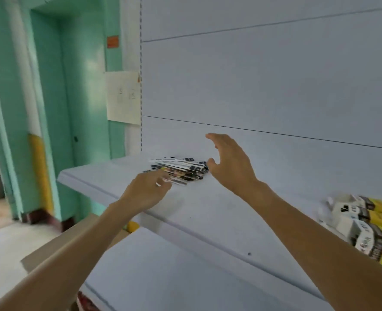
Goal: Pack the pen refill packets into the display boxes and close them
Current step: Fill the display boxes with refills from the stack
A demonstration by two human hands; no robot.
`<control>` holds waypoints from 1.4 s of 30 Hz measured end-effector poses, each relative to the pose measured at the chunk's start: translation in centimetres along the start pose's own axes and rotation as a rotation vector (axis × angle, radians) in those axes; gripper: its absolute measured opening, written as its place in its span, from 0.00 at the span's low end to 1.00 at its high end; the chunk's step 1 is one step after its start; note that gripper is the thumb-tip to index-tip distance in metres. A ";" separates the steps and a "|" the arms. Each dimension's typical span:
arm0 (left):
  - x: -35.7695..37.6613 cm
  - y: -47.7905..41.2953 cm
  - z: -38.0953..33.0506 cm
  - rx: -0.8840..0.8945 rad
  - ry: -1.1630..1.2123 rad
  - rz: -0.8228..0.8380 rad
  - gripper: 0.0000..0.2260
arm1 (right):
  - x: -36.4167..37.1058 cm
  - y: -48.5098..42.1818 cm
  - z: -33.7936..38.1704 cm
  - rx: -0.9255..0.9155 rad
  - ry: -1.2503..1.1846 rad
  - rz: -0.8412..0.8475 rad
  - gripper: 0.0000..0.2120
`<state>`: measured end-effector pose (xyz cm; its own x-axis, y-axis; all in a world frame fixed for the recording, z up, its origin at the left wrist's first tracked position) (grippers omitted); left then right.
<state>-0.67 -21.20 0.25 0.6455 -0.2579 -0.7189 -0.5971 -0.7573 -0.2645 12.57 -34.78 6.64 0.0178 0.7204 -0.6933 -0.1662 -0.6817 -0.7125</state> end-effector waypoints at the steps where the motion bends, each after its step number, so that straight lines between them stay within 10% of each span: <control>1: -0.8 -0.4 1.3 -0.019 0.018 0.003 0.08 | 1.6 -0.6 0.6 -0.010 -0.013 0.034 0.26; 23: -1.1 -19.5 12.7 0.275 -0.001 0.325 0.10 | 18.0 -6.1 -2.2 0.500 0.056 0.461 0.13; 42: 1.2 -21.2 14.2 0.236 -0.027 0.225 0.06 | 18.7 -4.9 -0.8 0.354 0.351 0.238 0.08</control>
<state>5.98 3.05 -4.19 0.4735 -0.3846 -0.7924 -0.8193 -0.5226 -0.2360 14.50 -18.06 -2.96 0.2570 0.4244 -0.8682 -0.5258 -0.6924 -0.4941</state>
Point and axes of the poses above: each hand's wrist, its own y-axis away from the middle knuckle, its own x-axis out of the palm, z = x × y, the point moved 3 cm from there along -y, towards the middle knuckle, and after that the axes turned 8 degrees about -x, right-handed, at the moved point
